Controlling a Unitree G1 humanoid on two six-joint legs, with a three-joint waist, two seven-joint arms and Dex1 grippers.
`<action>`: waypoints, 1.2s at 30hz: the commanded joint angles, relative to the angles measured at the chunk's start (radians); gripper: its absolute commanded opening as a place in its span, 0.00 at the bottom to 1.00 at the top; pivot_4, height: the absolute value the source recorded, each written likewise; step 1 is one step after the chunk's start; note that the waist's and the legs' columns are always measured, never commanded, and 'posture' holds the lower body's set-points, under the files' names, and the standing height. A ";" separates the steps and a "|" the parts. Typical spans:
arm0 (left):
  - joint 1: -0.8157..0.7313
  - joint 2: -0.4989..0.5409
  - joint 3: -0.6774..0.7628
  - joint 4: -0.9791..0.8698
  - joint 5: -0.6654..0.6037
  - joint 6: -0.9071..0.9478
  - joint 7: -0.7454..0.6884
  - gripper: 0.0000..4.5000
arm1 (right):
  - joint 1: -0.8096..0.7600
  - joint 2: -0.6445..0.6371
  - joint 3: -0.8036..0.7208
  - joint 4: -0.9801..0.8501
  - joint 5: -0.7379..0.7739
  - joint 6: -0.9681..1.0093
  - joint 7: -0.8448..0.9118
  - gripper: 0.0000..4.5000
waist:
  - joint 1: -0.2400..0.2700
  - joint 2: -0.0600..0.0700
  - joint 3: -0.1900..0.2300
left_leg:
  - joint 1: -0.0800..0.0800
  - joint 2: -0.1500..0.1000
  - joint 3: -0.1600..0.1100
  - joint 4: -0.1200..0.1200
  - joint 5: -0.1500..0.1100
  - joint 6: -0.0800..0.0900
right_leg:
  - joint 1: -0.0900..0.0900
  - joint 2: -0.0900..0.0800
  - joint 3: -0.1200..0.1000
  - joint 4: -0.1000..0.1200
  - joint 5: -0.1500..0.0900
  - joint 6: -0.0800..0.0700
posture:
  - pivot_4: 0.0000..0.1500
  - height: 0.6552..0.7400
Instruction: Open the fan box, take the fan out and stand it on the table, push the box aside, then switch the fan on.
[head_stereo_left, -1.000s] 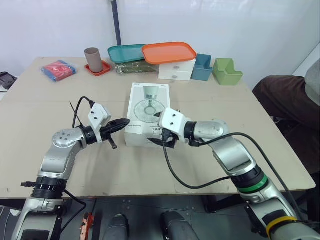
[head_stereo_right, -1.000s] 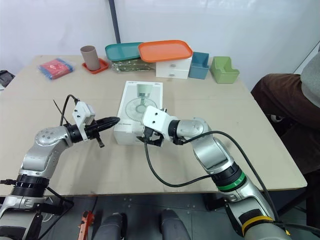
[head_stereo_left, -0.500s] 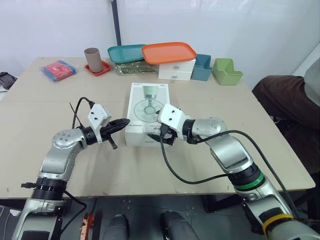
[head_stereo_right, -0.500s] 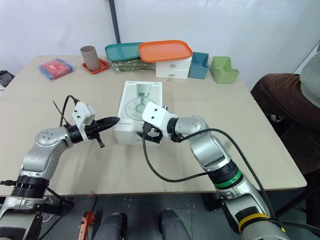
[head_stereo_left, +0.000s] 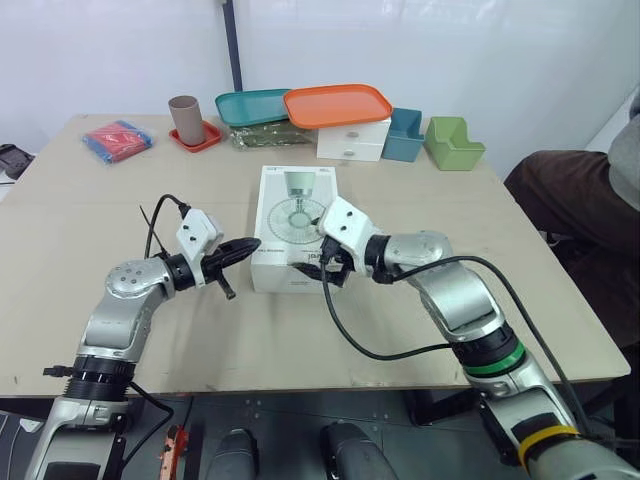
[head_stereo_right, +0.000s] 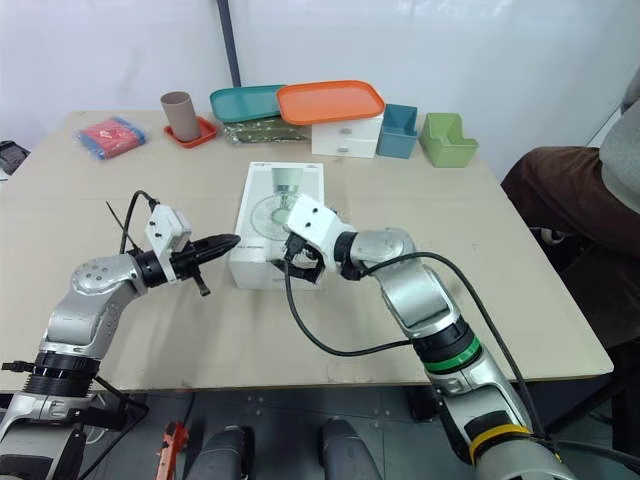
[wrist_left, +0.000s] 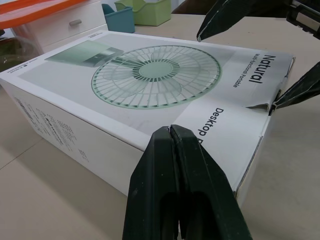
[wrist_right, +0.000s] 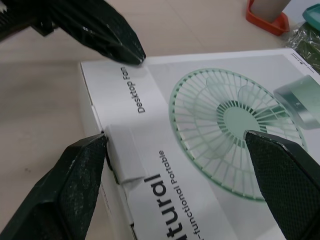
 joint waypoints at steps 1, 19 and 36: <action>0.016 -0.005 -0.026 -0.010 0.014 0.004 -0.010 0.02 | -0.030 0.003 -0.064 -0.020 0.043 0.021 -0.003 1.00 | 0.000 0.000 0.000 | 0.000 0.000 0.000 0.000 0.000 0.000 | 0.000 0.000 0.000 0.000 0.000 0.000 | 1.00 1.00; 0.002 -0.002 -0.040 -0.002 0.018 0.004 -0.020 0.02 | 0.025 -0.018 -0.046 -0.076 0.087 0.009 0.022 1.00 | 0.001 0.000 0.000 | 0.000 0.000 0.000 -0.001 0.000 0.000 | 0.000 0.000 0.000 0.000 -0.001 0.000 | 1.00 1.00; 0.018 0.003 -0.038 -0.011 0.023 0.003 -0.023 0.02 | 0.032 -0.017 -0.008 -0.074 0.069 0.004 -0.003 1.00 | 0.001 0.000 0.000 | 0.000 0.000 0.000 -0.001 0.000 0.000 | 0.000 0.000 0.000 0.000 -0.001 0.000 | 1.00 1.00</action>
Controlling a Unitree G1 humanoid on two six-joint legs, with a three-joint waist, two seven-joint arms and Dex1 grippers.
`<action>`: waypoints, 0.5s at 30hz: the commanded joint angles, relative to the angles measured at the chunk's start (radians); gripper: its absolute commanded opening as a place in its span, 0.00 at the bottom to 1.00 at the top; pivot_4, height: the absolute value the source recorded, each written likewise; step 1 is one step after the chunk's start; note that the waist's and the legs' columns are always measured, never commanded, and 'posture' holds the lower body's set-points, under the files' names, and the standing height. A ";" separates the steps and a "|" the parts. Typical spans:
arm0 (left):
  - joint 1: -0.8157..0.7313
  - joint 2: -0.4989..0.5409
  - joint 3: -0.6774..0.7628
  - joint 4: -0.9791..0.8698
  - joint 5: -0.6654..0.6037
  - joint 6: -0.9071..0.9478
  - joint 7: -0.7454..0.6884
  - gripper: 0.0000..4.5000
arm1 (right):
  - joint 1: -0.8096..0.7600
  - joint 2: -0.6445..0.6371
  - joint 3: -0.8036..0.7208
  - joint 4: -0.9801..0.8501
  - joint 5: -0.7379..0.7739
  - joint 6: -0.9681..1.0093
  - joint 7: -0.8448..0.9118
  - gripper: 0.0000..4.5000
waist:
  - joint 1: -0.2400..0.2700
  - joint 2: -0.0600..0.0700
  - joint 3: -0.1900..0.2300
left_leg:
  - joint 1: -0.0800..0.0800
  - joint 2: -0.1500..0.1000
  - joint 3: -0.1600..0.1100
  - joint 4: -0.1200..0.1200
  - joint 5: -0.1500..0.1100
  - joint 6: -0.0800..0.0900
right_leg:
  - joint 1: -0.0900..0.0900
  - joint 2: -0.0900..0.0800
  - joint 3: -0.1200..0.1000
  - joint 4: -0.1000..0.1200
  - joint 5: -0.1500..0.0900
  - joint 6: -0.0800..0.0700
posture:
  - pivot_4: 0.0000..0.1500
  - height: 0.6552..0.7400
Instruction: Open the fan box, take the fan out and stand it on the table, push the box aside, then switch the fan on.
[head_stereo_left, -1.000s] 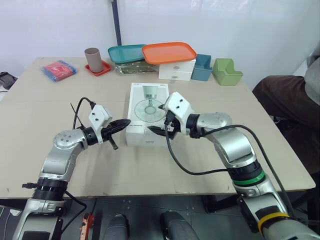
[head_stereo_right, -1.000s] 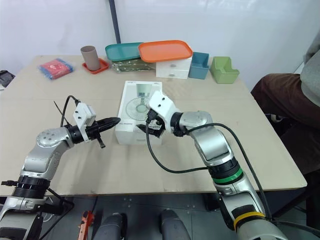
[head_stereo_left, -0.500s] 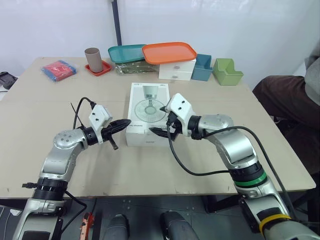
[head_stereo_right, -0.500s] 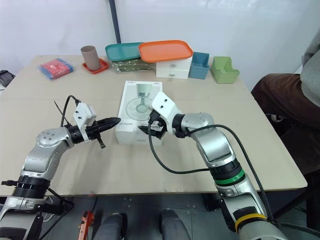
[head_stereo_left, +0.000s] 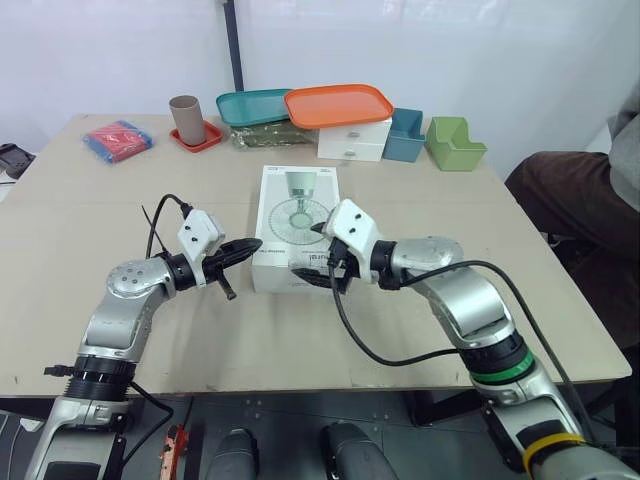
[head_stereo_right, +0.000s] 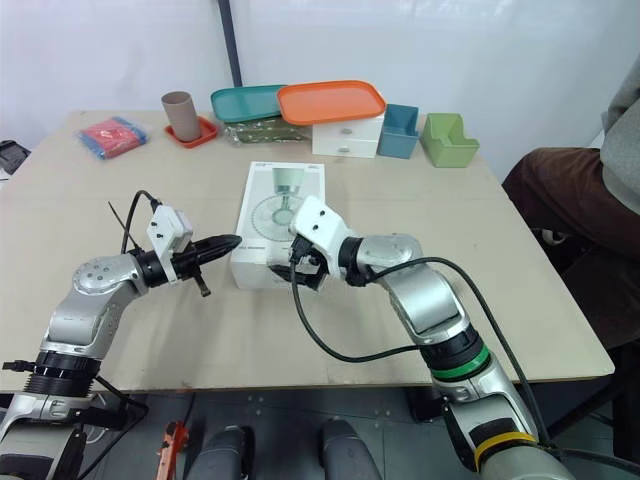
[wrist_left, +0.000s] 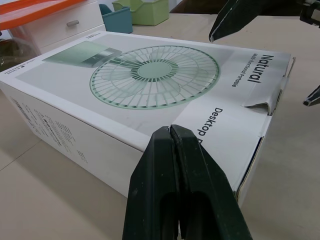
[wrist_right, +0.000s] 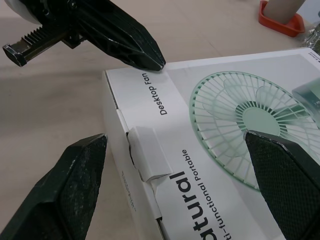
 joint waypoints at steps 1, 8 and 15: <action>0.019 0.002 -0.027 -0.012 0.015 0.006 -0.015 0.02 | -0.016 0.008 -0.015 -0.023 0.008 -0.006 -0.007 1.00 | 0.000 0.000 0.000 | 0.000 0.000 0.000 0.000 0.000 0.000 | 0.000 0.000 0.000 0.000 0.000 0.000 | 1.00 1.00; 0.022 0.003 -0.036 -0.012 0.022 0.006 -0.017 0.02 | -0.021 0.014 -0.024 0.003 0.001 -0.007 -0.024 1.00 | 0.000 0.000 0.000 | 0.000 0.000 0.000 0.000 0.000 0.000 | 0.000 0.000 0.000 0.000 0.000 0.000 | 1.00 1.00; 0.015 0.000 -0.037 -0.015 0.019 0.009 -0.020 0.02 | -0.026 0.010 -0.034 0.041 -0.008 -0.018 -0.045 1.00 | 0.000 0.000 0.000 | 0.000 0.000 0.000 0.000 0.000 0.000 | 0.000 0.000 0.000 0.000 0.000 0.000 | 1.00 1.00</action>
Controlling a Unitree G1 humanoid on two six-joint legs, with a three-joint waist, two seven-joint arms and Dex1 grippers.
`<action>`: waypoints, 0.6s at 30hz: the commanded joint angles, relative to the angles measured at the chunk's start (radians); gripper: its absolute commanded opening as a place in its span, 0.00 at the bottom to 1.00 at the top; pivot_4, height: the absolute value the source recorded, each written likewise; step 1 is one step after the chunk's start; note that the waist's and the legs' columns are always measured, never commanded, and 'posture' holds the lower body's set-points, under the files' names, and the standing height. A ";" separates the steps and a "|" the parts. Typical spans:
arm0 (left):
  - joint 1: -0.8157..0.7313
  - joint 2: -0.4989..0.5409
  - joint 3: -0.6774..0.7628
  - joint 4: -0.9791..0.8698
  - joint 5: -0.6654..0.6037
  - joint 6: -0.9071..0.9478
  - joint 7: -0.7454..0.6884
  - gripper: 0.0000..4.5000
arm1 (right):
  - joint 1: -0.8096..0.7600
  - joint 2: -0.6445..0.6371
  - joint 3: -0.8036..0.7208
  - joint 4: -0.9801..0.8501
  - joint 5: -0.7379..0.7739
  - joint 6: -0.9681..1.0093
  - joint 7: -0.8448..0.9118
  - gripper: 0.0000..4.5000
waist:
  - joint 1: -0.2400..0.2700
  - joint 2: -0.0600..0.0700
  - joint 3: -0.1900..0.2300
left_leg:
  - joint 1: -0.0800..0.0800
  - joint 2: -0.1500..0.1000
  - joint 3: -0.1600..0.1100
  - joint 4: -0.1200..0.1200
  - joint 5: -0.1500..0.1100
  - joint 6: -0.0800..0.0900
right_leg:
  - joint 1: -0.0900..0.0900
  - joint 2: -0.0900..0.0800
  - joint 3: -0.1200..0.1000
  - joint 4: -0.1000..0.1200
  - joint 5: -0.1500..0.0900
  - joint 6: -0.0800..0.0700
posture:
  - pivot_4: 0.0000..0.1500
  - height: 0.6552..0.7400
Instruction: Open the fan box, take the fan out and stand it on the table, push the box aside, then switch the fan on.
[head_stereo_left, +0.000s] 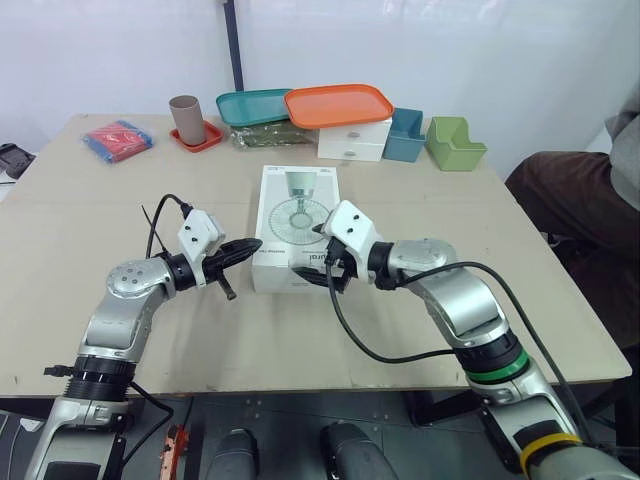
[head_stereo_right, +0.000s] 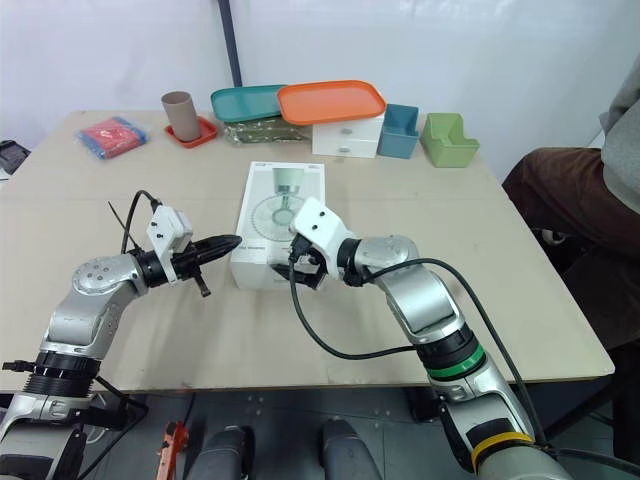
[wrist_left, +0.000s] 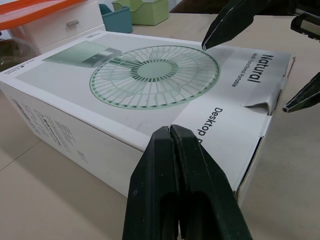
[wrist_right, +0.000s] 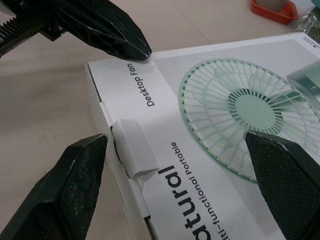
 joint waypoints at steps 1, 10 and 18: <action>0.014 -0.001 -0.037 -0.011 0.017 0.008 -0.020 0.02 | -0.025 -0.004 -0.030 -0.006 -0.007 -0.019 -0.016 1.00 | 0.000 0.000 0.000 | 0.000 0.000 0.000 0.000 0.000 0.000 | 0.000 0.000 0.000 0.000 0.000 0.000 | 1.00 1.00; 0.018 0.000 -0.042 -0.013 0.021 0.009 -0.026 0.02 | -0.038 0.018 -0.071 0.001 0.023 0.017 -0.045 1.00 | 0.000 0.000 0.000 | 0.000 0.000 0.000 0.000 0.000 0.000 | 0.000 0.000 0.000 0.000 0.000 0.000 | 1.00 1.00; 0.024 -0.005 -0.047 -0.022 0.025 0.010 -0.024 0.02 | -0.055 0.024 -0.091 0.050 0.017 0.031 -0.076 1.00 | -0.002 0.000 0.000 | 0.000 0.000 0.000 0.000 0.000 0.000 | 0.000 0.000 0.000 0.000 0.001 -0.001 | 1.00 1.00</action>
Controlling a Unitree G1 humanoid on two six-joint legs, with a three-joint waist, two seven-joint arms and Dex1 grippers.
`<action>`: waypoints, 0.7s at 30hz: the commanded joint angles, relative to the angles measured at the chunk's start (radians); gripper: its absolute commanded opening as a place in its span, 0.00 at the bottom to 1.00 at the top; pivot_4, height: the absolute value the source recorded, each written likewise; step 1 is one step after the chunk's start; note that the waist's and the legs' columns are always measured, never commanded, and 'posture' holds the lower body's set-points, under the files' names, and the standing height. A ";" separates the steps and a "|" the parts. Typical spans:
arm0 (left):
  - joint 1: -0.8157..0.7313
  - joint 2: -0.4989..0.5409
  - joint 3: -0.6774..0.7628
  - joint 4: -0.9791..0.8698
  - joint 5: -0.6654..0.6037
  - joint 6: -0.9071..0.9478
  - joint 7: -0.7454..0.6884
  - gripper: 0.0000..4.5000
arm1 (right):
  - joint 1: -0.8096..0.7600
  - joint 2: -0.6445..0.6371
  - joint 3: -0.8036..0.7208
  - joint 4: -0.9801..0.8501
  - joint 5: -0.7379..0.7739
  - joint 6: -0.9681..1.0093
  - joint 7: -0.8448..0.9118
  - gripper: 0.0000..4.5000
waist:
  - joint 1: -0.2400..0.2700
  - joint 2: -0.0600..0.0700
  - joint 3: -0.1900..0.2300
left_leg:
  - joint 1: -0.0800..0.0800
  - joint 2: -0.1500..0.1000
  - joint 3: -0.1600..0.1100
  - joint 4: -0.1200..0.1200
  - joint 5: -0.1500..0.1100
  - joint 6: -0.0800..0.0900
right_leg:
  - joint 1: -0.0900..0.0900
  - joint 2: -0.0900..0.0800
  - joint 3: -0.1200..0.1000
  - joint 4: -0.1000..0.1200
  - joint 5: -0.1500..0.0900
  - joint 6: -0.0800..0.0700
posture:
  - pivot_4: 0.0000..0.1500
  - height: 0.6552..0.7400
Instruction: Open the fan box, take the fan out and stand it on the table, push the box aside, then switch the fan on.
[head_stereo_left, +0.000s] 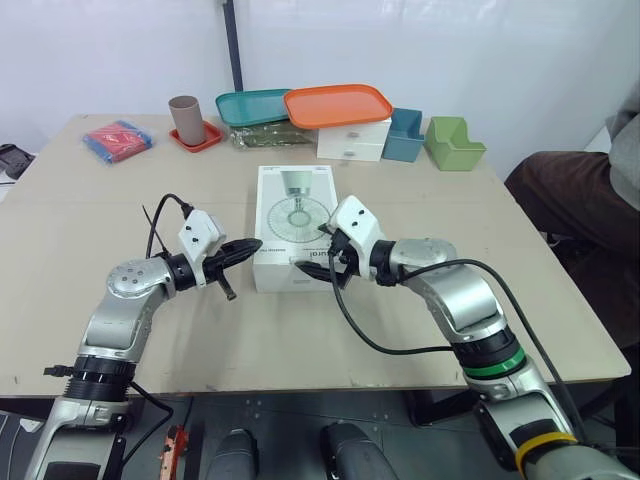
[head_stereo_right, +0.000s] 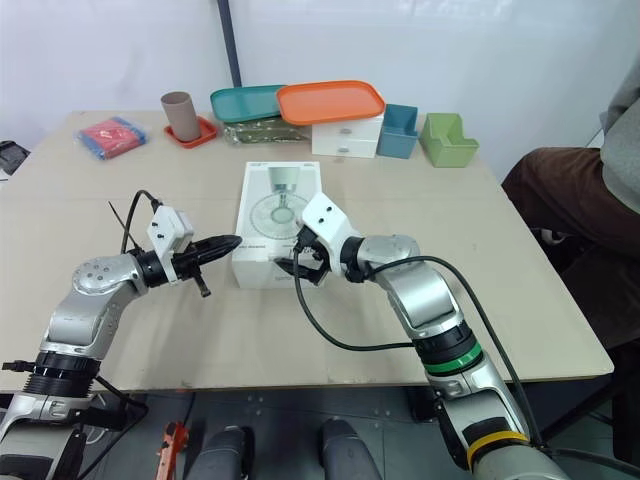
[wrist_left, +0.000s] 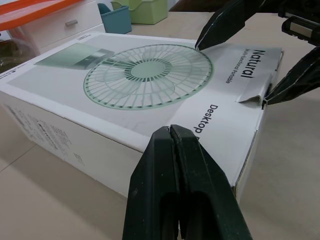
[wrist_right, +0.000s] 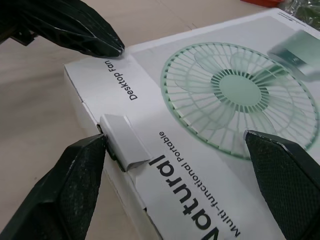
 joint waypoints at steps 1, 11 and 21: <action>0.024 -0.004 -0.046 -0.018 0.015 0.009 -0.024 0.02 | -0.038 0.004 -0.058 -0.001 -0.002 0.000 -0.041 1.00 | 0.000 0.000 0.000 | 0.000 0.000 0.000 0.000 0.000 0.000 | 0.000 0.000 0.000 0.000 0.000 0.000 | 1.00 1.00; 0.027 -0.002 -0.054 -0.021 0.021 0.006 -0.026 0.02 | -0.059 0.071 -0.131 0.042 0.053 0.071 -0.104 1.00 | 0.001 0.000 0.000 | 0.000 0.000 0.000 0.000 0.000 0.000 | 0.000 0.000 0.000 0.000 0.000 0.000 | 1.00 1.00; 0.028 0.003 -0.060 -0.016 0.029 0.000 -0.033 0.02 | -0.043 0.043 -0.144 0.029 0.068 0.076 -0.090 1.00 | 0.002 0.000 0.000 | 0.000 0.000 0.000 -0.001 0.000 0.000 | 0.001 0.000 0.000 0.000 -0.001 0.001 | 1.00 1.00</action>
